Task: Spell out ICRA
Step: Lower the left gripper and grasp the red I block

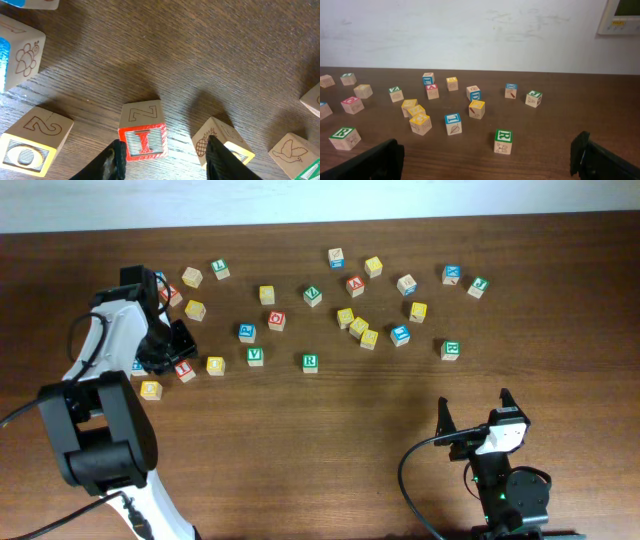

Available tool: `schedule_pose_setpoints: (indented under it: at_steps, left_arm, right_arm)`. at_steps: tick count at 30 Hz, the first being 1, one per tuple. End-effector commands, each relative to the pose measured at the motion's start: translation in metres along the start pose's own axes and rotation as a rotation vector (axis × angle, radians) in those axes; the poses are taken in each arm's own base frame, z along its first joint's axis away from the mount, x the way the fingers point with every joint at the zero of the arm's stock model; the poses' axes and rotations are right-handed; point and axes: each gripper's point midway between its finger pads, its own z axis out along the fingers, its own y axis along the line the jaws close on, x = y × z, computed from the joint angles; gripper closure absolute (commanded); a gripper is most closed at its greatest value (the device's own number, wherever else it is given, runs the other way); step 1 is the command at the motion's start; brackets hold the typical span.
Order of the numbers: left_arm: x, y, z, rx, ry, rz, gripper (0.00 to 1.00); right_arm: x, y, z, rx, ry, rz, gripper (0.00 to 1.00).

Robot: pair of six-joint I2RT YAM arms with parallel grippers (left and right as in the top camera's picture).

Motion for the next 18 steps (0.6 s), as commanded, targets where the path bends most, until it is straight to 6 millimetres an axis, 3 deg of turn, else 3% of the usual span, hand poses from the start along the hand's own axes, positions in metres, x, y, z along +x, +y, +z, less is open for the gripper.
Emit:
schedule_pose_setpoints:
  at_steps: [1,4,7,18]
  left_arm:
    - [0.002,-0.001,0.009,0.000,0.024,0.018,0.58]
    - [0.005,0.002,0.022,-0.014,0.057,0.015,0.50]
    - [0.005,0.010,0.033,-0.045,0.074,0.009,0.50]
    - [0.001,0.012,0.034,-0.057,0.058,0.029,0.50]
  right_arm:
    - [0.003,0.000,0.000,0.004,0.004,0.000,0.02]
    - [0.003,0.000,0.000,0.004,0.004,0.000,0.02]
    - [0.003,0.000,0.000,0.004,0.004,0.000,0.02]
    - [0.003,0.000,0.000,0.004,0.004,0.000,0.01]
